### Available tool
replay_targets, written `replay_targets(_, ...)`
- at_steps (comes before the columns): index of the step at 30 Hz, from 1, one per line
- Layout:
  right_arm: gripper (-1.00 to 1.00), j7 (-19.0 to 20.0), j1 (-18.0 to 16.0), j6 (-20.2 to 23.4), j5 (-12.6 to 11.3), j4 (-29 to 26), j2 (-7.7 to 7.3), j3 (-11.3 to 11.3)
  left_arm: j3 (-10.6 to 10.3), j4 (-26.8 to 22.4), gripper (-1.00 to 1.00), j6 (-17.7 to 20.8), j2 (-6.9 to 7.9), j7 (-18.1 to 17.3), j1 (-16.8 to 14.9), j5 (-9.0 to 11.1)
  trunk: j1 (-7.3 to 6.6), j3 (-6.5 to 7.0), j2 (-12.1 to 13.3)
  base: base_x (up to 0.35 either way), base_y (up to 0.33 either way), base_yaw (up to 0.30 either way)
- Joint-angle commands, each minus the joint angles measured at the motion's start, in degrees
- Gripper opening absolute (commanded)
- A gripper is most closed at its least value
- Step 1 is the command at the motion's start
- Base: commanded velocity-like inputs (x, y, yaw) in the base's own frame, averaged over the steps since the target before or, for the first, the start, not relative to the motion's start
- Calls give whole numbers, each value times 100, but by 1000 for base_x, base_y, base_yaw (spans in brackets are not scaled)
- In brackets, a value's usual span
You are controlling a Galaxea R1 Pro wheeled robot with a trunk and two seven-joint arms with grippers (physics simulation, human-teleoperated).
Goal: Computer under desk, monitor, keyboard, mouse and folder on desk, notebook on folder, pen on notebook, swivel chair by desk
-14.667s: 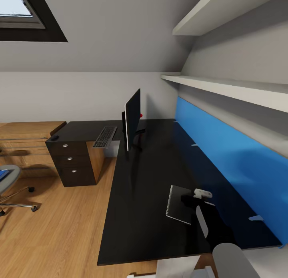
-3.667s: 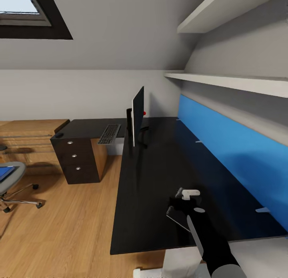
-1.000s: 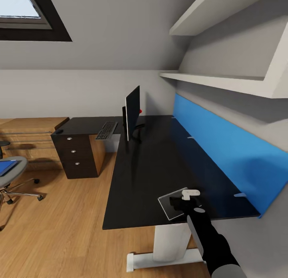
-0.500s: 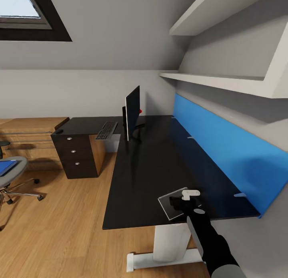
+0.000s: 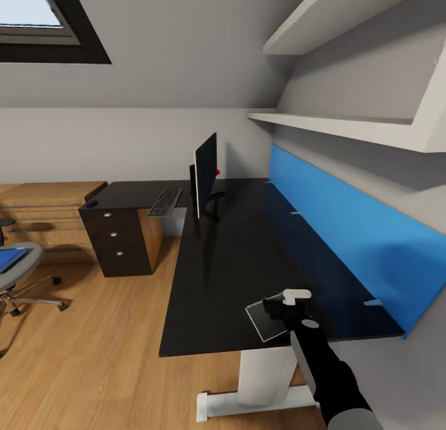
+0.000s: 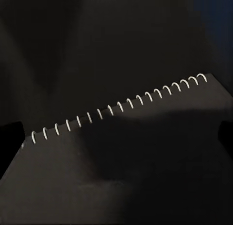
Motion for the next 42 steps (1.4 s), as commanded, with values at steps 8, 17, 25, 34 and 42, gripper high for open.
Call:
replay_targets(8, 100, -1, -3, 37, 17, -26, 6, -6, 20, 2, 100, -22, -11, -18, -3, -22, 1, -6, -3, 193, 140, 0)
replay_targets(17, 100, 16, -3, 41, 8, -23, 6, -7, 16, 2, 100, -24, -12, -20, -3, -22, 1, -6, -3, 261, 183, 0)
replay_targets(25, 100, 24, -3, 42, 0, -6, -1, -6, 14, 2, 100, -21, -13, -18, -3, -21, 1, -6, -3, 187, 111, 0)
replay_targets(34, 100, 15, -3, 54, 4, 5, -11, -14, 18, 2, 100, -16, -11, -12, 0, -21, 1, -6, -3, 35, 18, 0)
replay_targets(42, 100, -32, -3, 130, 28, 136, 66, -15, 15, 8, 100, -22, -122, -9, -3, -28, 1, -6, -3, 4, 2, 0)
